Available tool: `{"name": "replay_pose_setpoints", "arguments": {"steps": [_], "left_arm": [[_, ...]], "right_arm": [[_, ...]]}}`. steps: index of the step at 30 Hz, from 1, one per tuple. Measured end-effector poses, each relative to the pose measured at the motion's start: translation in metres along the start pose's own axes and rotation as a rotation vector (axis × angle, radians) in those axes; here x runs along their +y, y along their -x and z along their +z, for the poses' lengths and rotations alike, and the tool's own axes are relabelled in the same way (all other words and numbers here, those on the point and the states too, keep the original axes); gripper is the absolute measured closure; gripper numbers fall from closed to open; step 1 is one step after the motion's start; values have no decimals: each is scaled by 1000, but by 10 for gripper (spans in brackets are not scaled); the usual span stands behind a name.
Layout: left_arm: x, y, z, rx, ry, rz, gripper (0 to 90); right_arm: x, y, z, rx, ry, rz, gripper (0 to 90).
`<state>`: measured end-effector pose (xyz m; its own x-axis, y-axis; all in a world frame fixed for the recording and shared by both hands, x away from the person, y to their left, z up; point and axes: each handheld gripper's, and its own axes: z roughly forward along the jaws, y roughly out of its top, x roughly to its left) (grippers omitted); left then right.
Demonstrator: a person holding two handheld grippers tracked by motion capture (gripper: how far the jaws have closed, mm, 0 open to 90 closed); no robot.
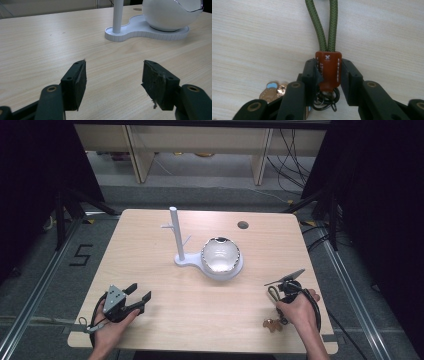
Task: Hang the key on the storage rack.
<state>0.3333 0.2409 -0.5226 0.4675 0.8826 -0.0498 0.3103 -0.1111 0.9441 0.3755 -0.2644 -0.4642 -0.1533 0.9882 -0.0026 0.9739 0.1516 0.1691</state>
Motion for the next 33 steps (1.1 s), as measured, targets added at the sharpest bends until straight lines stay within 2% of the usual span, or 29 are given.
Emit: {"name": "replay_pose_setpoints", "arguments": {"steps": [2, 6, 9, 10, 20, 22, 24, 25, 26, 28, 29, 31, 32, 33], "left_arm": [[0, 0, 0, 1, 0, -2, 354], [0, 0, 0, 2, 1, -2, 355], [0, 0, 0, 1, 0, -1, 355], [0, 0, 0, 2, 0, -1, 355], [0, 0, 0, 4, 1, -3, 356], [0, 0, 0, 4, 1, -4, 355], [0, 0, 0, 5, 1, -5, 356], [0, 0, 0, 5, 1, -5, 356], [0, 0, 0, 6, 0, -4, 356], [0, 0, 0, 5, 3, -6, 356], [0, 0, 0, 7, -1, -4, 356], [0, 0, 0, 7, 0, -4, 356], [0, 0, 0, 7, 0, -5, 356], [0, 0, 0, 6, 0, -7, 356]], "right_arm": [[-2, -1, -2, 21, 19, -2, 684], [-3, -1, -3, 31, 40, -11, 684], [-5, -1, -6, 49, 63, 3, 684], [-6, 0, -6, 51, 78, -17, 684], [-15, 0, -13, 91, 162, -26, 685], [-18, 1, -14, 90, 181, -46, 686], [-20, 2, -11, 94, 230, -81, 686], [-22, 2, -11, 89, 232, -84, 686], [-23, 1, -11, 105, 245, -80, 686], [-25, 1, -9, 96, 290, -83, 686], [-26, -1, -10, 97, 283, -59, 686], [-27, 0, -11, 111, 300, -71, 686], [-28, -1, -12, 116, 304, -59, 686], [-29, 1, -11, 110, 343, -80, 686]]}}
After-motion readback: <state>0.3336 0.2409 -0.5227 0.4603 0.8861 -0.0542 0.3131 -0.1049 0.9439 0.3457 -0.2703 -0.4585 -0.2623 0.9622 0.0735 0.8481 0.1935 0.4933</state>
